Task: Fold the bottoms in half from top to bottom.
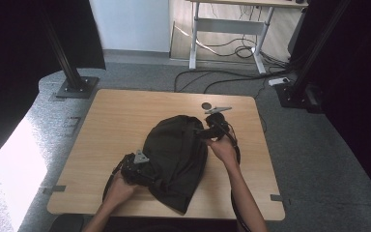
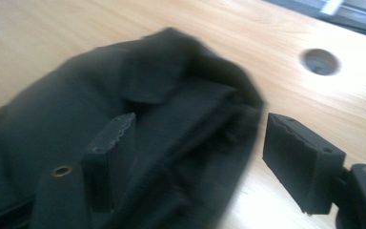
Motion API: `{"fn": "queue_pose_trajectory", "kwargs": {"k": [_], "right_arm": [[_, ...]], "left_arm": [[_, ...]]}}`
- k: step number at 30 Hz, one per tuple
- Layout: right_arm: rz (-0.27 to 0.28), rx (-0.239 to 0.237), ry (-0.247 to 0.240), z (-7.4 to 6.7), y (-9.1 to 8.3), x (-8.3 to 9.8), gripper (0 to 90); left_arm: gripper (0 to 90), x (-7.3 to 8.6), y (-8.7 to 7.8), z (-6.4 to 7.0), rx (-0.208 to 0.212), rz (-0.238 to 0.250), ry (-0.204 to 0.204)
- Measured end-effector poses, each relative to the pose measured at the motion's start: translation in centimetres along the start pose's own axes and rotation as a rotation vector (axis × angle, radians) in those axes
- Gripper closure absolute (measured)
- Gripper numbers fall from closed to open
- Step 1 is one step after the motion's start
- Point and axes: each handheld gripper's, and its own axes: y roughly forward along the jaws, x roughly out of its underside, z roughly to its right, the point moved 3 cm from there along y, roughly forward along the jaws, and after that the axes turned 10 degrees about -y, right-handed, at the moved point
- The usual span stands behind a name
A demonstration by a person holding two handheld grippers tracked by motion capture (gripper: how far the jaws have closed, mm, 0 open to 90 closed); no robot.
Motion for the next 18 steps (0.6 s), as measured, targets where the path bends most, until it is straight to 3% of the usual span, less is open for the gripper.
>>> {"fn": "queue_pose_trajectory", "kwargs": {"k": [4, 7, 12, 14, 18], "right_arm": [[0.006, -0.044, -0.028, -1.9, 0.8, -0.3, 27.7], [0.005, -0.080, -0.037, -3.0, 1.0, -0.1, 35.6], [-0.023, -0.168, -0.064, -5.2, 1.8, 0.7, 48.9], [-0.040, -0.189, -0.068, -5.8, 2.5, 1.1, 48.5], [-0.071, -0.169, -0.049, -6.6, 4.9, 2.0, 40.1]], "left_arm": [[0.0, -0.8, -1.6, -0.1, 0.019, 0.031, 0.011], [0.0, -1.6, -3.1, -0.2, 0.029, 0.066, 0.021], [0.6, -1.9, -4.4, -1.1, 0.016, 0.081, 0.021], [0.8, -1.7, -4.6, -1.7, 0.003, 0.083, 0.008], [0.6, -1.2, -4.8, -2.9, -0.028, 0.084, -0.002]]}}
